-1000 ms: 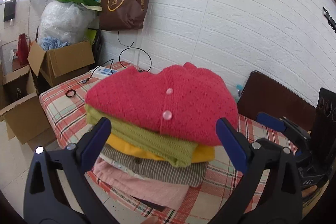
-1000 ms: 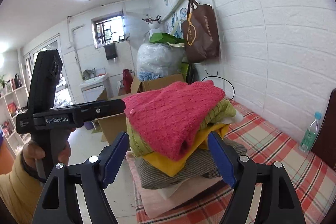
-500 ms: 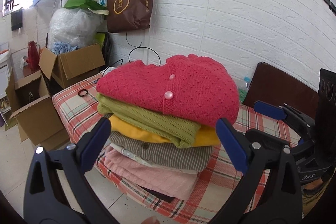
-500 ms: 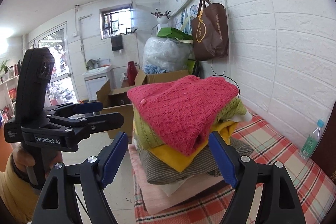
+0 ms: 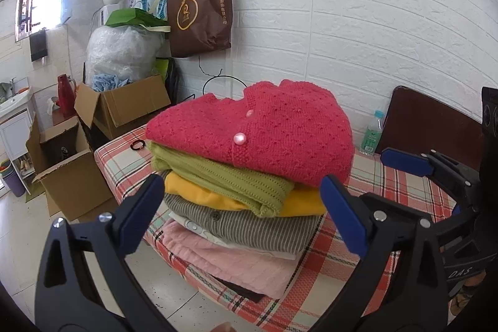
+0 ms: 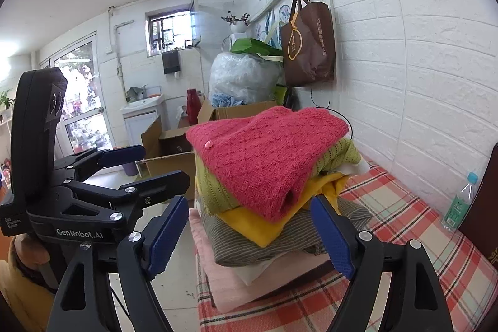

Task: Fold clothes
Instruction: 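Release the cardigan on top of the stack and withdraw both tools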

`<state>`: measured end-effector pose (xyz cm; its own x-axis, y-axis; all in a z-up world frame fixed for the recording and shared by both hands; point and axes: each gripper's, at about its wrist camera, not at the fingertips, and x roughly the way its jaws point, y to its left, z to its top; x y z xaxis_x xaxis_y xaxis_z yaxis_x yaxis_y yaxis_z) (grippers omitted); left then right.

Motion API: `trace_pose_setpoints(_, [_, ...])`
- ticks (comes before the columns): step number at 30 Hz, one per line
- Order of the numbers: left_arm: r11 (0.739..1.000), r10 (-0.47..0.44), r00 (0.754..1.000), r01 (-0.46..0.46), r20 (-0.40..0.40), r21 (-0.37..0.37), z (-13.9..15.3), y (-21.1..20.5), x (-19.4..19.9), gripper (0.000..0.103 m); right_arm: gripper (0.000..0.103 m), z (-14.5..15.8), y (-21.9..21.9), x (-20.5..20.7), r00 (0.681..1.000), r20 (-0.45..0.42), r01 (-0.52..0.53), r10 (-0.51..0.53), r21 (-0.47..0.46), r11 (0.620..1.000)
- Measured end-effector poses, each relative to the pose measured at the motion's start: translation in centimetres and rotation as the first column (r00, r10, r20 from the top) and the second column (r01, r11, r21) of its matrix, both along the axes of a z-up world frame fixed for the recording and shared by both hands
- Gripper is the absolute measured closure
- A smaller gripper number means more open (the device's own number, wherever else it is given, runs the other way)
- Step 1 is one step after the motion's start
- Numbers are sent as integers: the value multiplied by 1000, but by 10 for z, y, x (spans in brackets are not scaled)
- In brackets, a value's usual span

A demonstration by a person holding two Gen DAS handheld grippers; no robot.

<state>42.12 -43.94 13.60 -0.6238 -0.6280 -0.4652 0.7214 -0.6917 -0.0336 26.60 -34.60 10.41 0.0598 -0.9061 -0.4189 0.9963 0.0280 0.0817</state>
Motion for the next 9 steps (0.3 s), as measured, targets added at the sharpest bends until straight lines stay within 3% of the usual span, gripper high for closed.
trace_pose_setpoints(6, [999,23,1000,-23,-6,-50,3,6,4,3,20,0,0,0,1000,0,4,-4,1,1000])
trace_pose_setpoints(9, [998,49,999,-49,8,-29,0,5,6,3,20,1,1,-1,1000,4,9,-9,-5,1000])
